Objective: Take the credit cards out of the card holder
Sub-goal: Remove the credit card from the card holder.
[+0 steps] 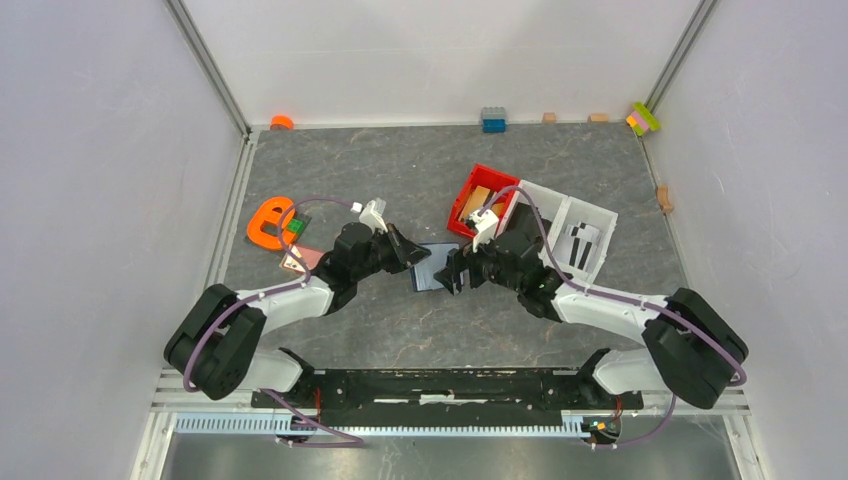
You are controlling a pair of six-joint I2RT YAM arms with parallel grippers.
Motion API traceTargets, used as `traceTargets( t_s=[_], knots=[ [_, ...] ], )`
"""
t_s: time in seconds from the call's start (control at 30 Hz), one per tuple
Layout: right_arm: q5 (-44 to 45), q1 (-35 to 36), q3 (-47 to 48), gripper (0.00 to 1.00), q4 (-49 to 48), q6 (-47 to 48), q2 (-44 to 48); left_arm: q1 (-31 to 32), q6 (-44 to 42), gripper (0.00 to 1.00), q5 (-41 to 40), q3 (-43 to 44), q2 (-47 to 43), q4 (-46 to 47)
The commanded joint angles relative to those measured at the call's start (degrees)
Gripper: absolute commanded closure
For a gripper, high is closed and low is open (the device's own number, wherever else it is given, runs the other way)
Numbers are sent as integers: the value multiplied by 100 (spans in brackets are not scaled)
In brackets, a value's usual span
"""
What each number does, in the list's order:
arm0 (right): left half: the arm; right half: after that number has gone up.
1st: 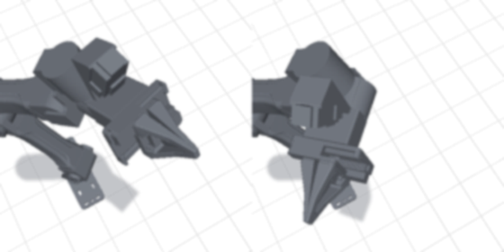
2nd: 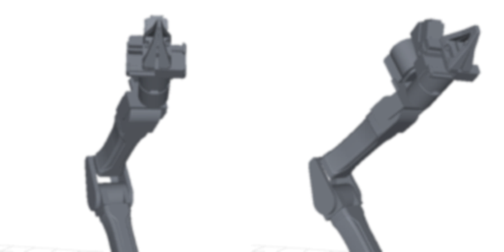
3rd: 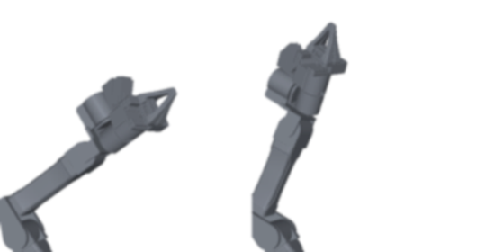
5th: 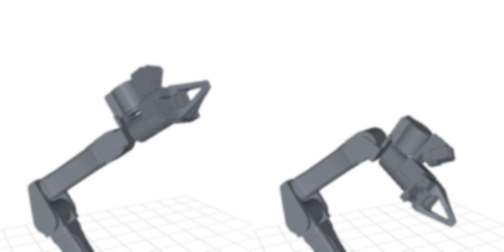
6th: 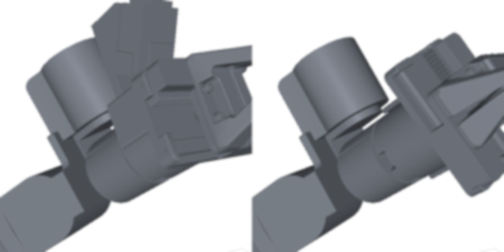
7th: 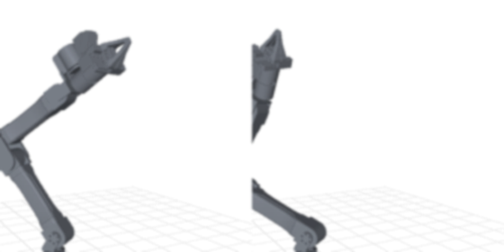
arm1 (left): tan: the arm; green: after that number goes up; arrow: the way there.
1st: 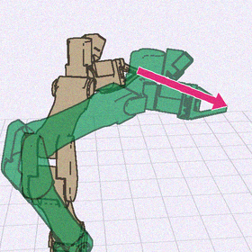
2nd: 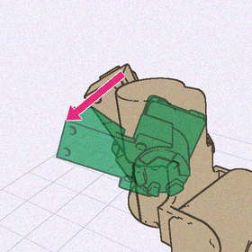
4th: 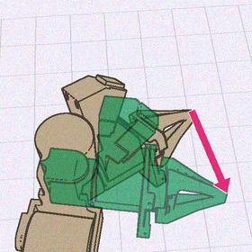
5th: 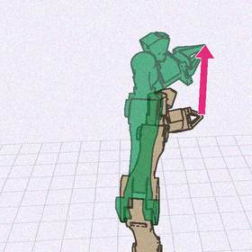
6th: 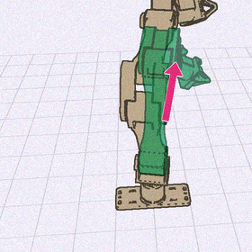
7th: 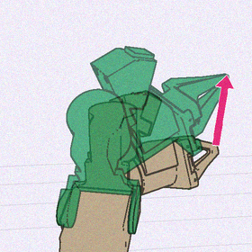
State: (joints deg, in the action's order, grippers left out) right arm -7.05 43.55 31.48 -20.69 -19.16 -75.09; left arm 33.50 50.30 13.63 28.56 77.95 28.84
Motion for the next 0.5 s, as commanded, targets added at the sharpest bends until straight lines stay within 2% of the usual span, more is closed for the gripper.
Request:
traceTargets(
  t_s=[0.0, 0.3, 0.37, 0.47],
  knots=[
    [-249, 46, 203, 2, -278, 89, -223, 8, 185, 90, 165, 221, -19, 381],
    [-346, 263, 419, 2, -237, 141, -569, 12, 252, 89, 219, 212, 36, 453],
    [-331, 257, 429, 6, -220, 141, -586, 3, 252, 88, 220, 207, 32, 454],
    [-64, 266, 521, 18, -16, 106, -710, 7, 243, 87, 228, 211, 2, 458]
  ],
)
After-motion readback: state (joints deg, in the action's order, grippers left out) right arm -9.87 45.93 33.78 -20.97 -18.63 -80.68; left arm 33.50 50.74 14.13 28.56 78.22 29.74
